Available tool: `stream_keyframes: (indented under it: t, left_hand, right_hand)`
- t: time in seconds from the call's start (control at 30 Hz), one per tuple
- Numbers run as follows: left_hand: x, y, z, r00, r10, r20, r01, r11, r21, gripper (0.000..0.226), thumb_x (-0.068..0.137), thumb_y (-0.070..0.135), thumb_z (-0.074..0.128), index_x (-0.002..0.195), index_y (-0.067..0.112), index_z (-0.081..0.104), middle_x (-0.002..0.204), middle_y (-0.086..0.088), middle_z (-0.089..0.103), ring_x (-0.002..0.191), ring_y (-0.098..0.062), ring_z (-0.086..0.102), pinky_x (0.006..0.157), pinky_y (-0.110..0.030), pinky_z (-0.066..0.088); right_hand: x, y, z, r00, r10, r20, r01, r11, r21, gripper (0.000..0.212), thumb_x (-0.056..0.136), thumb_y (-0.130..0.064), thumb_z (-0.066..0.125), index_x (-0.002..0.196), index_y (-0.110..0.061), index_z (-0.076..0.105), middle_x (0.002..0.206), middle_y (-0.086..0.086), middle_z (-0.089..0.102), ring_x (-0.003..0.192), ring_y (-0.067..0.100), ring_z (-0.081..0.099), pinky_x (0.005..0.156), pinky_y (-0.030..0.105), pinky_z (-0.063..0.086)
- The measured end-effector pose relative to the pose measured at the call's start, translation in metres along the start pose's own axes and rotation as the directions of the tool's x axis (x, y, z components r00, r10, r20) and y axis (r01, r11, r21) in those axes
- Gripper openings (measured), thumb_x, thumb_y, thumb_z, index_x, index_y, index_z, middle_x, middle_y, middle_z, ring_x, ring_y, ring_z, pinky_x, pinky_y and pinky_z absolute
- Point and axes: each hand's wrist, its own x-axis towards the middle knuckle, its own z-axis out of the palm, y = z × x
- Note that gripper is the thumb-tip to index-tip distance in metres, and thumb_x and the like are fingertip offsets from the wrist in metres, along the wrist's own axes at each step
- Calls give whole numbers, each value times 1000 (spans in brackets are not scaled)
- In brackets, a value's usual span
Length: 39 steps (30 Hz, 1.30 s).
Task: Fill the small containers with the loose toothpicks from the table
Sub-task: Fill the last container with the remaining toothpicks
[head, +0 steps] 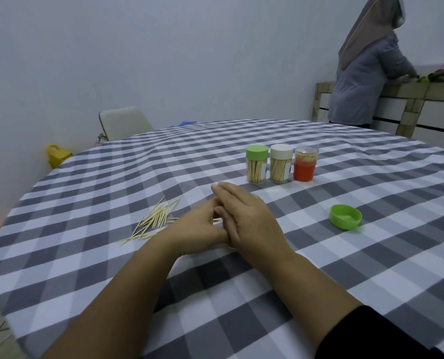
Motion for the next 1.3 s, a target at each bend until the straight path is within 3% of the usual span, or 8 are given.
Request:
stream_keyframes:
  t: [0.27, 0.43, 0.77, 0.93, 1.03, 1.13, 1.23, 1.3]
  left_hand:
    - [1, 1, 3, 996, 41, -85, -47, 996, -75, 43, 79, -2, 64, 101, 35, 58, 96, 15, 67, 85, 6, 63, 66, -5, 46]
    - [2, 0, 3, 990, 27, -137, -29, 999, -14, 49, 79, 4, 63, 117, 35, 54, 97, 19, 64, 85, 10, 59, 64, -1, 42]
    - [3, -1, 8, 979, 18, -205, -21, 1000, -14, 57, 82, 5, 62, 127, 37, 49, 100, 22, 59, 84, 14, 56, 63, 0, 41]
    - [4, -4, 10, 977, 14, -212, -31, 996, -78, 60, 80, 1, 64, 131, 30, 51, 106, 15, 64, 96, 8, 60, 63, -1, 43]
    - [4, -5, 9, 978, 25, -205, -37, 998, -54, 55, 80, -1, 62, 124, 31, 53, 101, 14, 64, 81, 17, 58, 61, -1, 42]
    - [4, -6, 8, 979, 26, -201, -40, 997, -63, 54, 79, -2, 62, 123, 28, 55, 104, 10, 65, 84, 12, 59, 62, -2, 43]
    - [5, -6, 8, 981, 15, -193, -27, 998, -61, 61, 80, 3, 65, 131, 32, 48, 105, 15, 63, 91, 10, 57, 62, 0, 42]
    - [5, -6, 8, 982, 21, -186, -26, 999, -21, 56, 80, 6, 65, 123, 37, 49, 99, 18, 62, 86, 10, 56, 61, 1, 40]
  right_hand:
    - [-1, 1, 0, 996, 41, -81, -50, 992, -112, 42, 91, -30, 42, 115, -6, 67, 112, 8, 69, 100, 22, 64, 90, 36, 49]
    - [-1, 4, -1, 998, 57, 14, -55, 992, -114, 46, 93, -36, 37, 124, -11, 61, 119, 4, 65, 114, 22, 57, 98, 43, 44]
    - [-1, 6, -6, 940, 239, 244, -196, 962, -188, 59, 95, -50, 22, 150, -29, 16, 148, -4, 37, 142, 15, 16, 114, 39, 12]
    - [-2, 9, -9, 934, 311, 177, -257, 926, -276, 69, 88, -60, 11, 147, -29, 28, 155, -1, 24, 144, 18, 9, 113, 42, 10]
    - [-2, 7, -9, 941, 273, 202, -211, 936, -282, 70, 83, -64, 5, 144, -41, 28, 155, -1, 22, 144, 19, 9, 112, 44, 11]
    - [-2, 6, -11, 934, 307, 182, -245, 922, -300, 57, 90, -61, 15, 138, -42, 39, 155, 0, 25, 144, 21, 10, 112, 46, 10]
    - [-2, 6, -14, 938, 313, 151, -265, 925, -272, 53, 93, -58, 26, 143, -42, 29, 155, 1, 23, 143, 21, 11, 111, 47, 13]
    - [-1, 4, -13, 938, 279, 204, -220, 937, -273, 59, 87, -63, 15, 144, -47, 22, 156, 0, 19, 144, 21, 8, 112, 47, 12]
